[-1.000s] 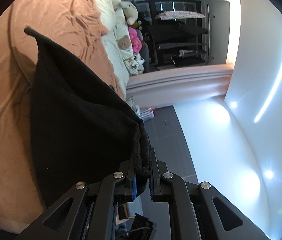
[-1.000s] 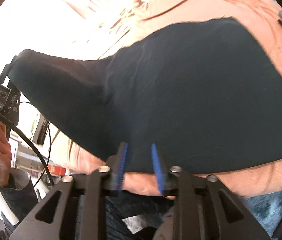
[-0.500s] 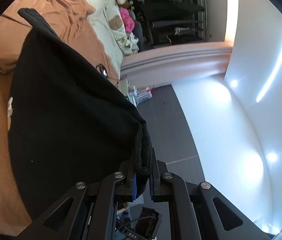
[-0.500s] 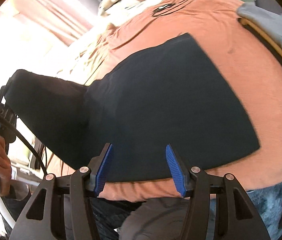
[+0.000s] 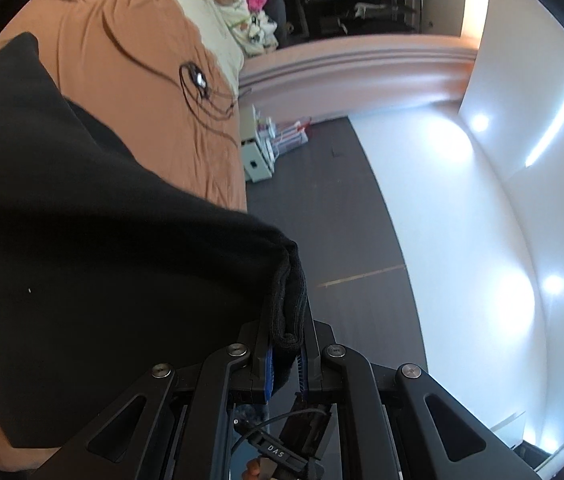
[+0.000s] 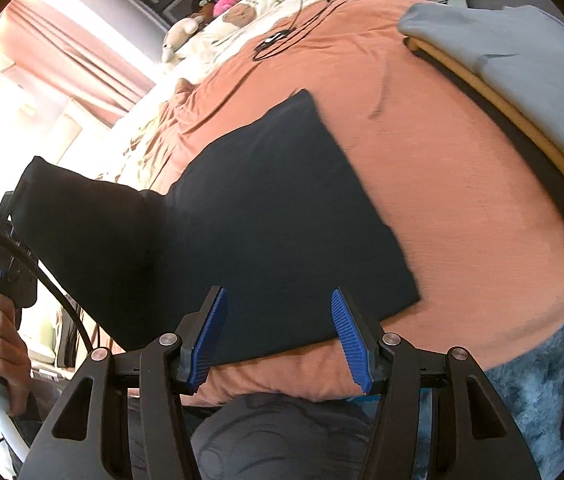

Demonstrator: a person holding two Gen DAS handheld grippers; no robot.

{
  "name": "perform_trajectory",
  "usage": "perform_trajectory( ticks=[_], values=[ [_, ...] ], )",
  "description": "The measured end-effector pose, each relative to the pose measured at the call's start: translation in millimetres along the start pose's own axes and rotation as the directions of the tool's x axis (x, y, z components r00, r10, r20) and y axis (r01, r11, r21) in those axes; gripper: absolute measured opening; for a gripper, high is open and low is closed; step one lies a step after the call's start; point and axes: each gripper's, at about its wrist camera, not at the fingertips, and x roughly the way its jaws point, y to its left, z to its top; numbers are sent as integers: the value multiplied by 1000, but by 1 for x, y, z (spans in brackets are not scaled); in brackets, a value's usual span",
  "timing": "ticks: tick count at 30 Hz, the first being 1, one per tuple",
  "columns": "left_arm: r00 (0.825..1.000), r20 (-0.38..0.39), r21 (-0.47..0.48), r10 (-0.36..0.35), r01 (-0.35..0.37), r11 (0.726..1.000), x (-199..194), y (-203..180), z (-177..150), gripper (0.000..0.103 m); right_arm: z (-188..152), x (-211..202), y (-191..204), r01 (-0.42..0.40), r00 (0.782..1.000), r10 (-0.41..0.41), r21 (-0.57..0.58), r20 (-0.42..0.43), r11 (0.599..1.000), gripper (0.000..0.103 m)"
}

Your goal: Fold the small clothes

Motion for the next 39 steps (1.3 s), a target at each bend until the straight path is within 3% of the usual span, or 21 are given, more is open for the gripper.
perform_trajectory(
  ticks=[6,15,17,20,22,24,29,39],
  values=[
    [991,-122,2,48,-48,999,49,7,-31,9,-6,-20,-17,10,1000,-10,27,11,1000,52],
    [954,-276,22,119,-118,993,113,24,-73,9,-16,-49,-40,29,1000,-29,53,7,998,52],
    [941,-302,30,152,-150,988,128,28,-75,14,-19,-53,-44,34,999,-34,56,-2,998,52],
    [926,-352,-15,133,-148,989,138,37,-79,40,-23,-53,-46,36,999,-35,49,-30,998,52],
    [925,-350,-7,150,-163,987,131,39,-82,70,-24,-52,-45,33,998,-31,42,-46,999,52],
    [930,-327,7,171,-178,984,119,39,-80,77,-22,-49,-42,22,998,-21,27,-61,999,52],
    [932,-273,19,239,-244,970,82,49,-66,77,-14,-39,-28,15,997,-19,-50,-79,999,52],
    [908,-166,3,385,-390,921,3,81,-54,77,8,-12,-17,51,992,-73,-200,-107,978,52]
  ],
)
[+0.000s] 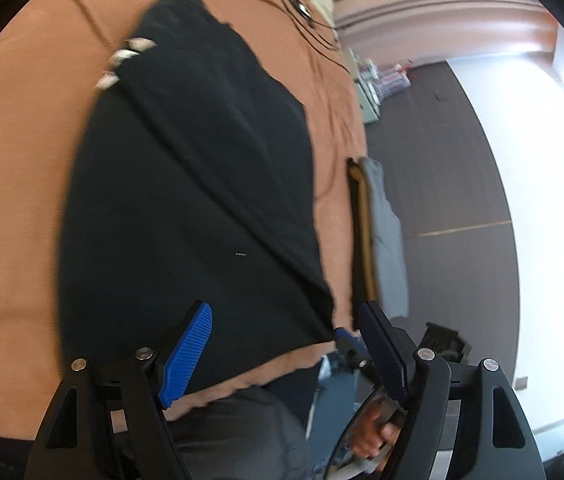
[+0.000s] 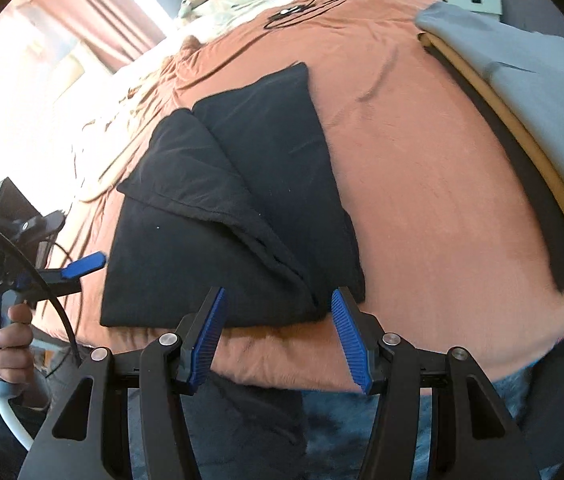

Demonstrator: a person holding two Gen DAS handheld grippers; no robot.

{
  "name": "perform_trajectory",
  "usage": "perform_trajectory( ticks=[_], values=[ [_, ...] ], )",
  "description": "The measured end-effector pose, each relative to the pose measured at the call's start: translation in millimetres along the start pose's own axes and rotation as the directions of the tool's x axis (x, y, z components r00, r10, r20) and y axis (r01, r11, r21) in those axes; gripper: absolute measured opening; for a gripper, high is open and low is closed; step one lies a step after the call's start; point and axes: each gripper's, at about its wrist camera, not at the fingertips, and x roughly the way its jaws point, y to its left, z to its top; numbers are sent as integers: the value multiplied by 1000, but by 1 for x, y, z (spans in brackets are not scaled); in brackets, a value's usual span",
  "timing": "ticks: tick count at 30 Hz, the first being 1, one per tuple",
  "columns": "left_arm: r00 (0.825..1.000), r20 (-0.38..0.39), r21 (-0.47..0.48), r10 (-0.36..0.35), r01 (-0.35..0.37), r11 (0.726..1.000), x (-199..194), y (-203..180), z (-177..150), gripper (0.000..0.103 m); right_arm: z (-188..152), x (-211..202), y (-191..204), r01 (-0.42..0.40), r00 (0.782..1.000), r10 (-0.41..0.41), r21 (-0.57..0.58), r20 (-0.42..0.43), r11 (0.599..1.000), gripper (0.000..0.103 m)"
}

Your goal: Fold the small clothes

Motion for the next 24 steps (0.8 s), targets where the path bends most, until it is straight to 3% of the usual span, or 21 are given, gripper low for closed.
perform_trajectory(
  ticks=[3,7,13,24],
  values=[
    [998,40,-16,52,-51,999,-17,17,-5,77,9,12,-5,-7,1000,7,-16,-19,1000,52],
    [990,58,-28,128,-126,992,-25,35,-10,75,17,29,-11,-48,998,48,-10,-47,999,27],
    [979,41,-45,200,-198,979,-20,52,-16,59,28,35,-10,-66,997,63,-59,-46,996,5],
    [963,13,-11,268,-268,963,-6,46,-15,49,32,24,-15,-59,998,59,-62,10,996,3]
  ],
)
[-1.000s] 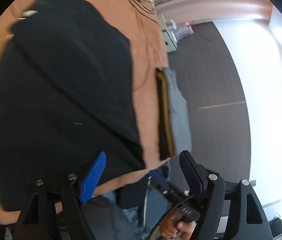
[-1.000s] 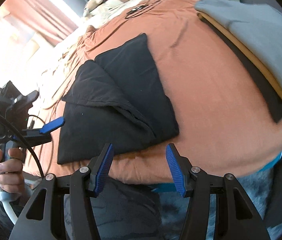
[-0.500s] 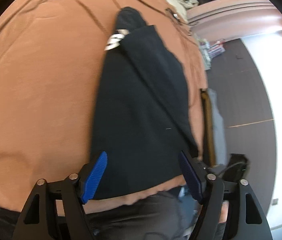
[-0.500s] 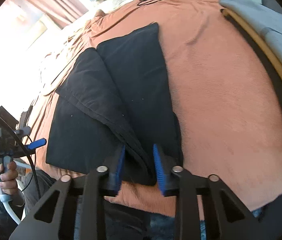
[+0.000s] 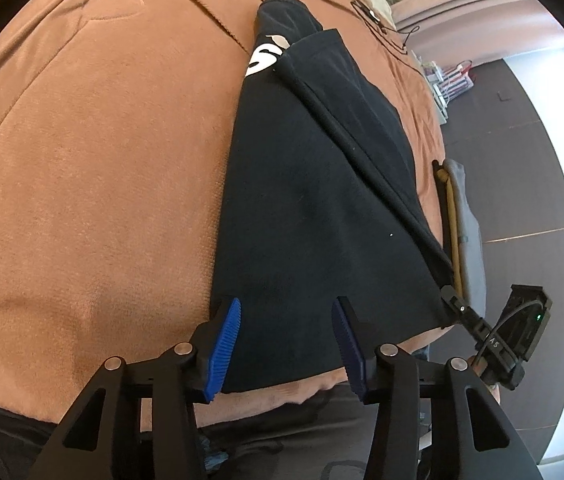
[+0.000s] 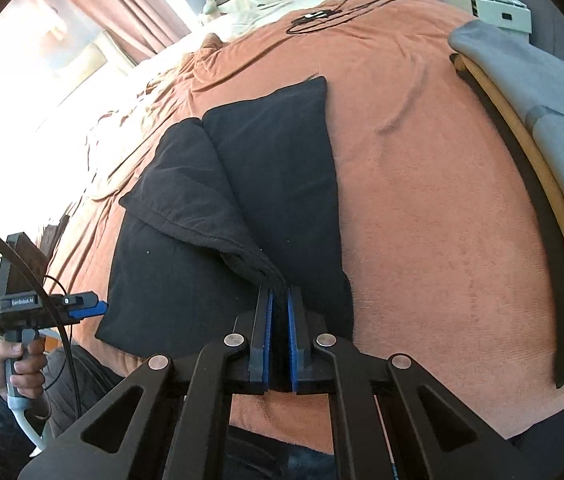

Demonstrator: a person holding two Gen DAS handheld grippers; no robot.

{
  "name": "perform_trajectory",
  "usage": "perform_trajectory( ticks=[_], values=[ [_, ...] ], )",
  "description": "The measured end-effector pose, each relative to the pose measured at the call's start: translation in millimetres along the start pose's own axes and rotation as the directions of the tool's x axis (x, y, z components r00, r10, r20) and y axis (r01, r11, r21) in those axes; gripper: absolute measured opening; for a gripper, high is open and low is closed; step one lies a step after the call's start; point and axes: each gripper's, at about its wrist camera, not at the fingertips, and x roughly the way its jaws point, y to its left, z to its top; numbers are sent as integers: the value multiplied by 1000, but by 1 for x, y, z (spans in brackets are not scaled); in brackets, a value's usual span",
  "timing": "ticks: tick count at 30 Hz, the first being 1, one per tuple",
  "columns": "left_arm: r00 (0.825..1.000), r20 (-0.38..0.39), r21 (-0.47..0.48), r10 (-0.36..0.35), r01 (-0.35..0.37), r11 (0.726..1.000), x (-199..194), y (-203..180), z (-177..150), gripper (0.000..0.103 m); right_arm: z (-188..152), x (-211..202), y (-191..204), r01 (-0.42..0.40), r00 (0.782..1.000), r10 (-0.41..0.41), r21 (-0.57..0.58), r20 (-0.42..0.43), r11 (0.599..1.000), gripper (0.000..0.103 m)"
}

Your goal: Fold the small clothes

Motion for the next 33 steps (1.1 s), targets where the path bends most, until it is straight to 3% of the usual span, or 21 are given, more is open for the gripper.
perform_trajectory(
  ticks=[5,9,20,24,28,31,33],
  values=[
    [999,-10,32,39,-39,999,4,-11,-7,49,-7,4,-8,-1,1000,1,28,2,1000,3],
    [996,-13,31,83,-83,996,9,-10,-8,33,-9,14,-14,19,1000,-19,48,-1,999,3],
    [1000,2,-16,11,-11,1000,-3,-2,-4,31,-9,12,-6,81,996,-82,33,25,996,3],
    [1000,16,-22,7,-7,1000,-4,1,-1,31,-7,21,2,132,991,-132,2,-17,991,3],
    [1000,27,-35,-8,9,999,-5,4,5,33,4,12,30,209,978,-209,-92,1,974,17],
    [999,39,-50,-22,24,998,-6,6,12,36,13,6,53,204,979,-201,-148,39,968,48],
    [998,47,-52,-31,34,998,-7,6,15,38,19,5,71,211,977,-203,-195,62,958,53]
  ],
)
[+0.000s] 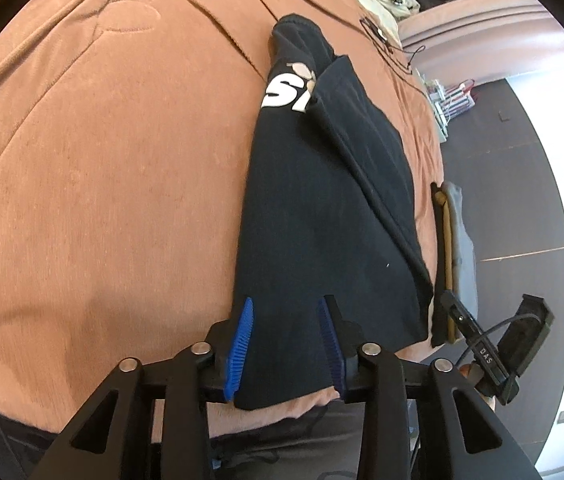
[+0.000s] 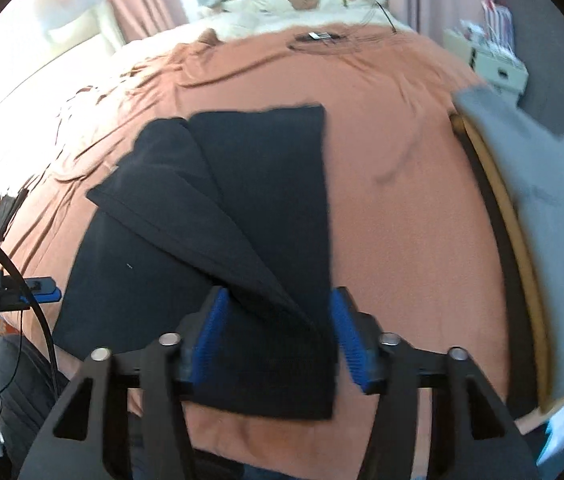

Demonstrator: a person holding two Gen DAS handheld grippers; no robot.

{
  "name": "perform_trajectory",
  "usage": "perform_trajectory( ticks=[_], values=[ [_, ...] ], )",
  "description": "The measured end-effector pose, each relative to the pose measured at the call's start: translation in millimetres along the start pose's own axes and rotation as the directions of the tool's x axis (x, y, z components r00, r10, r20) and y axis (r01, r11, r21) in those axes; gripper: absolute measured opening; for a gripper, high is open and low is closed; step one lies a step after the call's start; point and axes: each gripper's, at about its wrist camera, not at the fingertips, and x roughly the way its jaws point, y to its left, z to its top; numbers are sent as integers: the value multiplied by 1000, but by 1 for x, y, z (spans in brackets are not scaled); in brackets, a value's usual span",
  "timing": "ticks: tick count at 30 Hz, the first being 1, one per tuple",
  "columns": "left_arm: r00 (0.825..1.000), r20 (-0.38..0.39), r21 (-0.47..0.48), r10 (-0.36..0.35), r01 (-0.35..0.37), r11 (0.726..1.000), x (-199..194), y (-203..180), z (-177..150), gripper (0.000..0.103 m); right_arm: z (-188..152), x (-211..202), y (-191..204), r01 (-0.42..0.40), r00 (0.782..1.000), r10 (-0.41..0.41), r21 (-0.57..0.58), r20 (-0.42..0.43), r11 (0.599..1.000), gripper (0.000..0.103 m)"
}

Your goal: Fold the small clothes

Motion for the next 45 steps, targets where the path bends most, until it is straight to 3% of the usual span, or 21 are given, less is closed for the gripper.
perform_trajectory(
  ticks=[11,28,30,34,45],
  values=[
    [996,67,-43,-63,66,997,-25,19,13,39,31,22,88,-41,999,34,-251,-31,967,53],
    [993,107,-100,-56,67,993,-45,54,30,38,62,111,135,-30,993,-23,-440,-115,898,50],
    [993,108,-106,-53,64,992,-46,56,33,39,66,123,137,-16,992,-41,-439,-119,898,42],
    [993,108,-107,-44,56,993,-45,55,37,38,74,128,134,-19,994,-26,-418,-102,908,8],
    [994,103,-80,-22,30,996,-29,34,50,38,104,96,56,-58,998,62,-177,17,983,5]
  ],
)
